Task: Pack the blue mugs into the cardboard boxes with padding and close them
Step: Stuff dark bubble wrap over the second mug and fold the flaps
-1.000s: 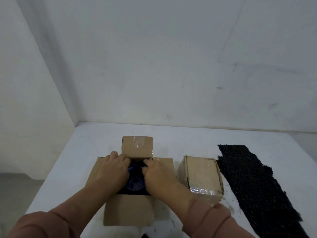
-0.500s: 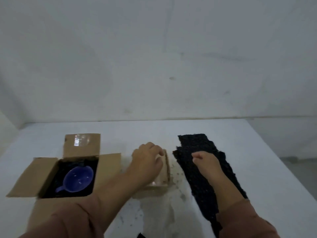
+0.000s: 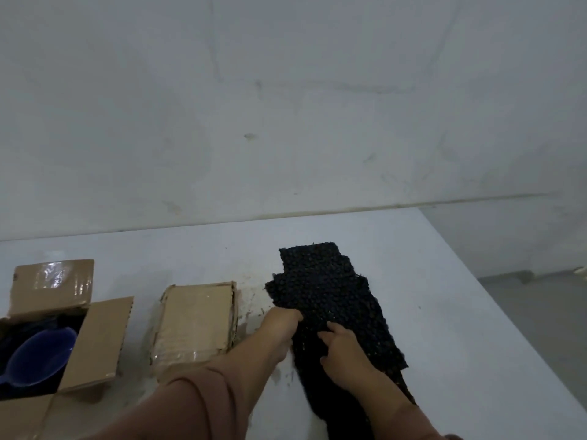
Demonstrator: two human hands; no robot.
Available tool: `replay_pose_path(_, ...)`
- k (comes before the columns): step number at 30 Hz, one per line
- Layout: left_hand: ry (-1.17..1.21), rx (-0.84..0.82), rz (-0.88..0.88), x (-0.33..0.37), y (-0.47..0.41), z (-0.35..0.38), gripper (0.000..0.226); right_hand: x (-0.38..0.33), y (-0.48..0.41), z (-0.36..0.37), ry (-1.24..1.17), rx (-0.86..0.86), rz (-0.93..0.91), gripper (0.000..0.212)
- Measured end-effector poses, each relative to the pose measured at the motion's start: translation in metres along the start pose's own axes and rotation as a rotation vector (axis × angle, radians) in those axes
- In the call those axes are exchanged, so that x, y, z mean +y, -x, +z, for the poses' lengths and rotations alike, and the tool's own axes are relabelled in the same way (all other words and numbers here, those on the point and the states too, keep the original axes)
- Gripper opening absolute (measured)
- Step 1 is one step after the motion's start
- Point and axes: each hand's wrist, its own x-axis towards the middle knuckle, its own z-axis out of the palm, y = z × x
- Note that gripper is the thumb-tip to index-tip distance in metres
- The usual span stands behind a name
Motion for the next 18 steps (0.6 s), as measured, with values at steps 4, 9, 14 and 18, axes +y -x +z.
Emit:
replay_pose_path(4,0.034,-0.033,0.053,-0.008,-0.006,0.009,0.010,0.002,0.000,0.004,-0.015,0.026,-0.046,0.048)
replay_pose_path(9,-0.038,-0.022,0.113,-0.015,-0.010,0.016,0.013,0.002,-0.002,0.007,0.001,0.044,-0.078,0.043)
replay_pose_path(14,-0.135,0.023,0.242,-0.021,-0.015,0.015,0.031,0.002,-0.005,0.012,-0.068,0.052,-0.079,0.042)
replay_pose_path(18,-0.234,0.029,0.397,-0.016,-0.007,0.011,0.017,0.006,-0.002,0.000,-0.317,0.240,0.031,0.030)
